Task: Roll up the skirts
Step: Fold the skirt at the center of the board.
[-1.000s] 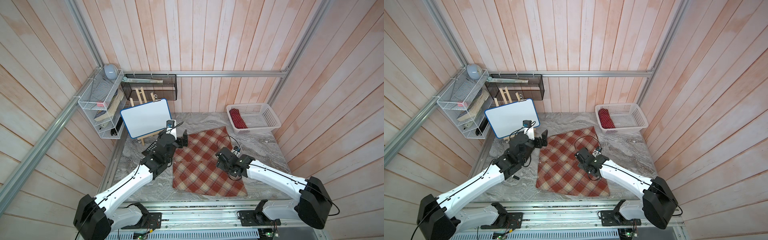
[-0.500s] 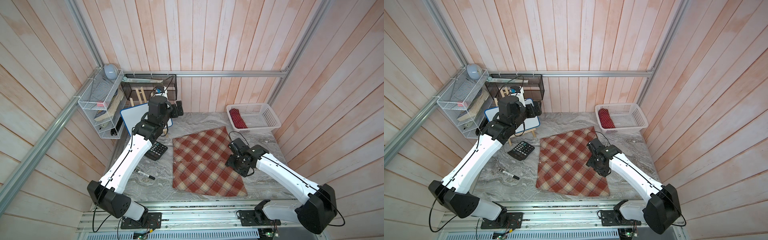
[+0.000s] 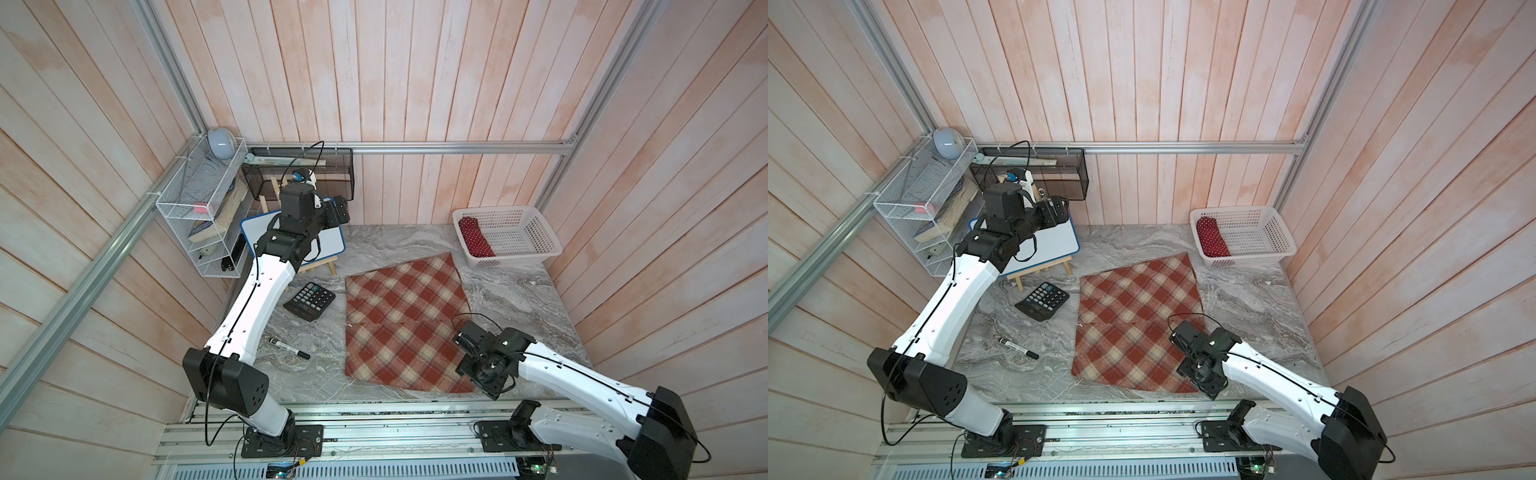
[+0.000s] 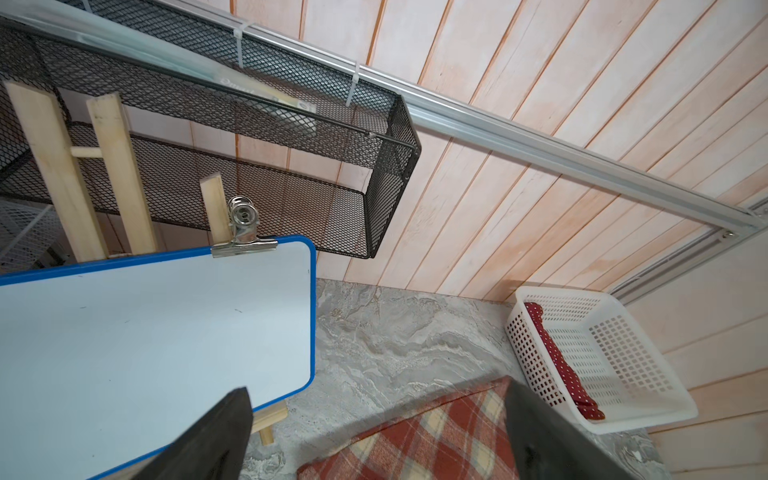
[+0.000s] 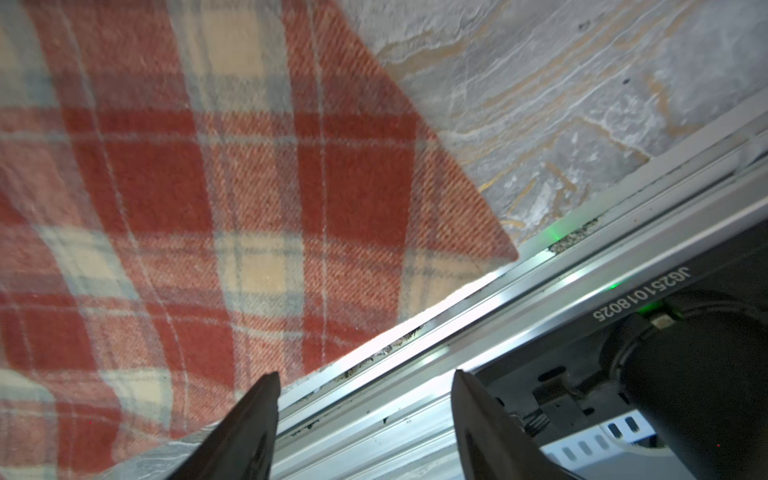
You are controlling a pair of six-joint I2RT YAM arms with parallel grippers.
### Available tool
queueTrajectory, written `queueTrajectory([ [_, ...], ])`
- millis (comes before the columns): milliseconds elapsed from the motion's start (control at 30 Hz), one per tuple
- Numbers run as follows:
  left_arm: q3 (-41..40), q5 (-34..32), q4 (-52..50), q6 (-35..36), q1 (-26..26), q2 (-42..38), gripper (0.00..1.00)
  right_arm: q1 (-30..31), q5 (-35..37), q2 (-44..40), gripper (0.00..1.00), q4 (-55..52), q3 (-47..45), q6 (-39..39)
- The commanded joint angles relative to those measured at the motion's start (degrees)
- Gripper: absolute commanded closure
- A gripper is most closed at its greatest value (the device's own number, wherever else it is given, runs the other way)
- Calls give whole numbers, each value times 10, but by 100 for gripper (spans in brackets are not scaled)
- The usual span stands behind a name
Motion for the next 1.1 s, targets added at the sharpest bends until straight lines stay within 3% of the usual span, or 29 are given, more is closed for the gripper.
queueTrajectory([
  [0,-25,22,-3,-43,0,-14,0,7,-9,-1,31,-11,-27,32],
  [100,-70,22,32,-38,-7,-37,0,8,-6,-13,32,-13,-39,39],
  [400,-102,22,27,-31,-12,-60,0,-13,10,-46,36,3,-81,48],
  [767,-103,30,36,-17,-15,-61,0,-94,54,5,38,7,-46,-42],
  [1067,-105,26,37,-8,-17,-65,0,-104,37,11,41,34,-73,-72],
])
